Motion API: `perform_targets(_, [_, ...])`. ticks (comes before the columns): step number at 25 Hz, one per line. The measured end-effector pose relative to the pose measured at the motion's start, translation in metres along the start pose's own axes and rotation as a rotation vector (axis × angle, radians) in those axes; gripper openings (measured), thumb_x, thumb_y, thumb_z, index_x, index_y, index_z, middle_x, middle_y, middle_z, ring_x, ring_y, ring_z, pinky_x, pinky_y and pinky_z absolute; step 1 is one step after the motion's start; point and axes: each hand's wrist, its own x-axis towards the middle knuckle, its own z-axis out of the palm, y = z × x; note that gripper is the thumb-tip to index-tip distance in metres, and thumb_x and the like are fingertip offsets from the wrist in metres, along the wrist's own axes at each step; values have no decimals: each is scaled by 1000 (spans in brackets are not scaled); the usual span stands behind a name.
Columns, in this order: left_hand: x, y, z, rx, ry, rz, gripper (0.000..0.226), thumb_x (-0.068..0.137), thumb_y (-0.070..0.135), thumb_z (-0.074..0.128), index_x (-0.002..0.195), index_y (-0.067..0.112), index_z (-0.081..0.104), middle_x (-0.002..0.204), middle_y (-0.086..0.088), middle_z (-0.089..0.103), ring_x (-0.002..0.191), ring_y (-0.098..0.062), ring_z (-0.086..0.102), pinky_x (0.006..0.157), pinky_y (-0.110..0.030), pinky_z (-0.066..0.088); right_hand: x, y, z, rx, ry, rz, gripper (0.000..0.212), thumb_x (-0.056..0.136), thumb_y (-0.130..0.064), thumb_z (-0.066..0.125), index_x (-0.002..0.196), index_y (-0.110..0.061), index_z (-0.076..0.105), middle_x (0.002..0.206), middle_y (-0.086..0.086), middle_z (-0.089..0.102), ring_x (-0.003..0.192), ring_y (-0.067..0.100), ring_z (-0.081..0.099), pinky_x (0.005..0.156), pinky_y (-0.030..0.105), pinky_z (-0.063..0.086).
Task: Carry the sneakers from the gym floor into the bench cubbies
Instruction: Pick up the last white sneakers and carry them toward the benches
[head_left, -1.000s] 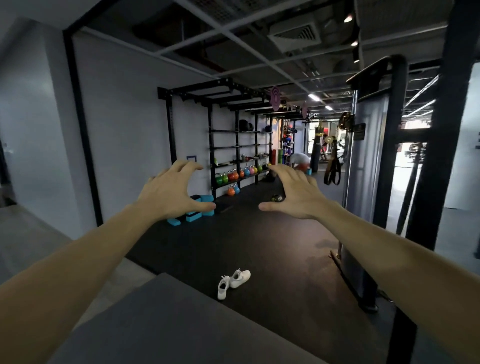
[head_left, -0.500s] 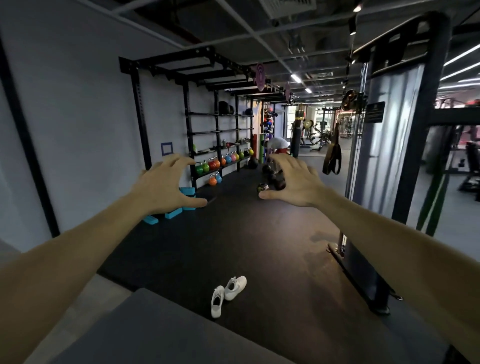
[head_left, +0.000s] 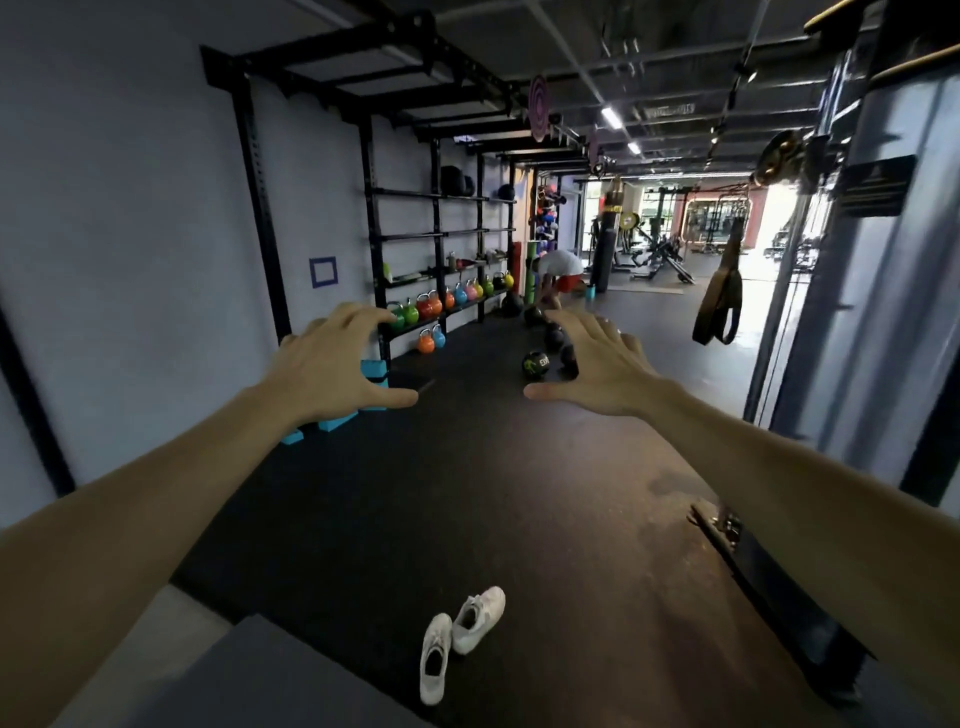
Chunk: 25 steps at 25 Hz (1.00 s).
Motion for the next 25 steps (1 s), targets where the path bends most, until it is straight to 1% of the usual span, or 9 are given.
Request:
perform_targets(5, [110, -49, 73, -22, -10, 9, 102, 60, 76, 65, 142, 30, 26, 148, 1, 28, 128, -25, 39, 99, -56, 40, 111, 34, 70, -12, -40, 4, 106, 65, -80, 57, 148, -34, 9, 157, -2, 13, 142, 29, 15, 111, 54, 17])
perform_targets(11, [242, -131, 191, -68, -50, 41, 100, 60, 76, 66, 141, 31, 27, 147, 1, 29, 128, -25, 39, 98, -56, 41, 243, 80, 183, -14, -64, 48, 107, 63, -83, 54, 147, -37, 8, 157, -3, 14, 141, 28, 18, 110, 54, 20])
perform_targets(15, [344, -194, 286, -116, -155, 30, 102, 57, 79, 65, 140, 31, 29, 146, 2, 31, 127, -23, 40, 97, -53, 42, 344, 112, 281, -13, -145, 94, 107, 61, -86, 52, 147, -37, 9, 157, -5, 14, 140, 26, 21, 109, 49, 21])
perform_targets(18, [391, -218, 345, -110, -201, 30, 101, 57, 79, 64, 140, 32, 29, 149, 3, 28, 130, -21, 37, 99, -52, 41, 395, 132, 339, -16, -168, 121, 107, 58, -89, 47, 145, -42, 7, 156, -6, 14, 140, 25, 19, 109, 50, 20])
perform_targets(21, [433, -243, 430, -106, -277, 24, 102, 56, 80, 64, 139, 34, 27, 149, 4, 26, 132, -22, 35, 99, -55, 40, 441, 158, 429, -12, -233, 127, 104, 57, -91, 43, 143, -44, 8, 156, -6, 16, 139, 27, 21, 109, 51, 20])
perform_targets(25, [441, -266, 558, -160, -367, 4, 101, 54, 81, 63, 138, 38, 26, 148, 7, 25, 131, -22, 36, 97, -56, 40, 459, 190, 568, 37, -320, 128, 103, 59, -91, 43, 143, -44, 9, 154, -6, 19, 138, 28, 24, 108, 51, 21])
